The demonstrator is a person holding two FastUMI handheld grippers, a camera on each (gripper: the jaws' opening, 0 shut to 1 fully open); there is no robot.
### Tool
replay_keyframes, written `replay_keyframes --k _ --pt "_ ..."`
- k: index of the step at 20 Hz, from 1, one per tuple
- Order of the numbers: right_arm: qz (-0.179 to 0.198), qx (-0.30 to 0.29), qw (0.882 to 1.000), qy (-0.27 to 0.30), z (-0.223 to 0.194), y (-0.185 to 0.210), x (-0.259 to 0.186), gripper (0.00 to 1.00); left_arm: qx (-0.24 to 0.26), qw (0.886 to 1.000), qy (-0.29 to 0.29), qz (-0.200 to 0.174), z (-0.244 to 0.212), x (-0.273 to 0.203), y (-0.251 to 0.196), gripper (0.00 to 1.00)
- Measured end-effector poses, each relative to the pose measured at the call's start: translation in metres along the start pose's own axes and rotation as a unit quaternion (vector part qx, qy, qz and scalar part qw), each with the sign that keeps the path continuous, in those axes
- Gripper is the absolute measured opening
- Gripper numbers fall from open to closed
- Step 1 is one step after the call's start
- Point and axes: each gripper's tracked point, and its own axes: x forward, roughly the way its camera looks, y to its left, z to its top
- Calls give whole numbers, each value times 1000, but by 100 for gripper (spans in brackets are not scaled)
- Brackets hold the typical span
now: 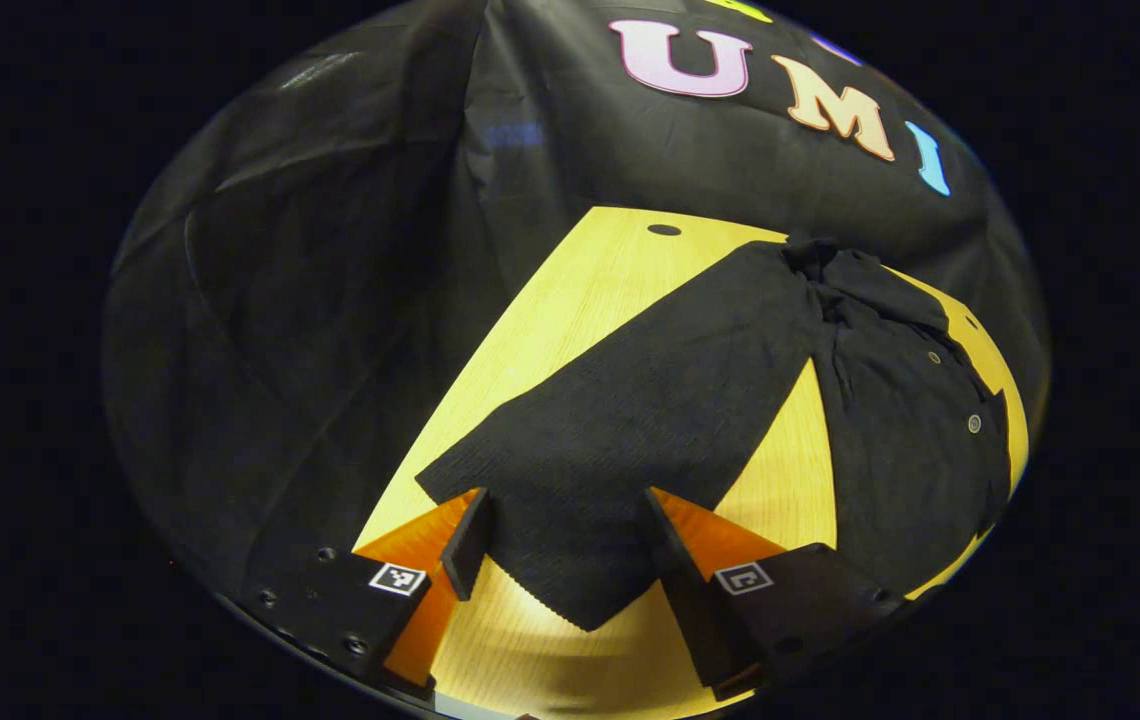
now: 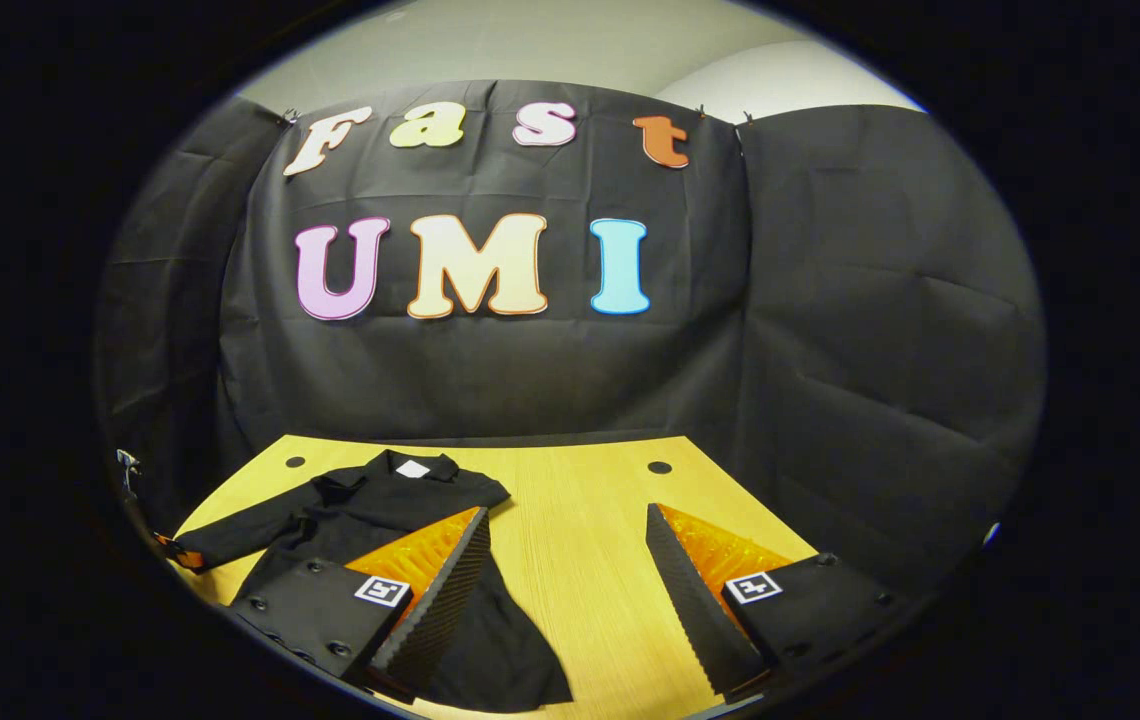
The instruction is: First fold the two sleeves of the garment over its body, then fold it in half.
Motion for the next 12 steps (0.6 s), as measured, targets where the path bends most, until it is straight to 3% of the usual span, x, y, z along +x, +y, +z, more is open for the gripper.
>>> replay_keyframes --k 1,2,3,4,12 --pt "-1 2 1000 -1 -1 -1 -2 96 5 1000 2 -3 0 1 -4 84" --pt "-3 2 1000 -1 -1 -3 -4 98 8 1000 5 -8 1 3 -8 73" --pt "-4 1 1000 -2 -2 -5 -5 98 12 1000 7 -16 3 1 -8 70" --pt "-4 -3 1000 -3 -1 -6 -7 98 15 1000 10 -18 1 1 -12 55" --pt "-2 -10 1000 2 -9 -6 -11 99 24 1000 7 -13 2 4 -21 7"
